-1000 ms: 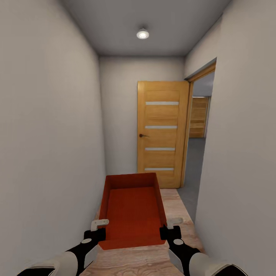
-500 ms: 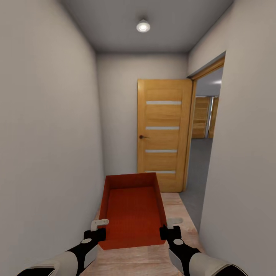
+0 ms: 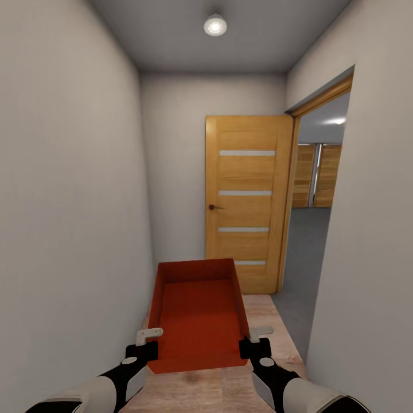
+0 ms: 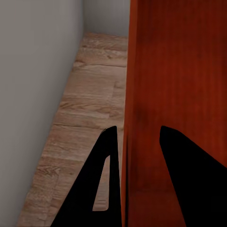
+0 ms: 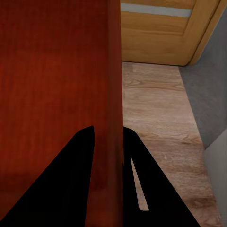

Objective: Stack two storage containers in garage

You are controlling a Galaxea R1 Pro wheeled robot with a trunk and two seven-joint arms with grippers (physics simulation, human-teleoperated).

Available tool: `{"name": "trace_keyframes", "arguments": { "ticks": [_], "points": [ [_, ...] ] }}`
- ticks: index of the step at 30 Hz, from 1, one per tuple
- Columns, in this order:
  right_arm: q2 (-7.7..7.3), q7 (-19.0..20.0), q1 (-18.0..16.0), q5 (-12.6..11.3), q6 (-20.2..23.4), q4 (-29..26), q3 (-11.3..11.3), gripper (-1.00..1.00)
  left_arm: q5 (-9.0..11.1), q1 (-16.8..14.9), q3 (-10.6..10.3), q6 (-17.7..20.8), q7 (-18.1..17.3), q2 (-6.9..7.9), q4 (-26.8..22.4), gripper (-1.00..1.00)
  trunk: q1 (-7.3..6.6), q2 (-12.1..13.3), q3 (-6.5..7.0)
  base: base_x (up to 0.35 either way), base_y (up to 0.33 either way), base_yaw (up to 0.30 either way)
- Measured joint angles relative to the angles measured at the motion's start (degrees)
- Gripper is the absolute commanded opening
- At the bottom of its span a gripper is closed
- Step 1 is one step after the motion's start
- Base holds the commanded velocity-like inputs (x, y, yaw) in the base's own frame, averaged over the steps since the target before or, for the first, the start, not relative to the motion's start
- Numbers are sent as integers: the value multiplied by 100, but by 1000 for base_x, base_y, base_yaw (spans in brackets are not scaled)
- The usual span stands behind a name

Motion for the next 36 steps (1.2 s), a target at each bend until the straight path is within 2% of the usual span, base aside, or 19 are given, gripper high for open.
{"name": "trace_keyframes", "arguments": {
  "ticks": [26,36],
  "points": [
    [0,1,0,2,-1,-1,-1,-100,0,0,0,-3,0,0,1,-100,0,0,0,320,0,-2],
    [-6,7,0,8,-3,-3,-5,-100,22,0,-15,-11,5,-5,4,-100,3,0,0,46,0,-228]
  ]
}}
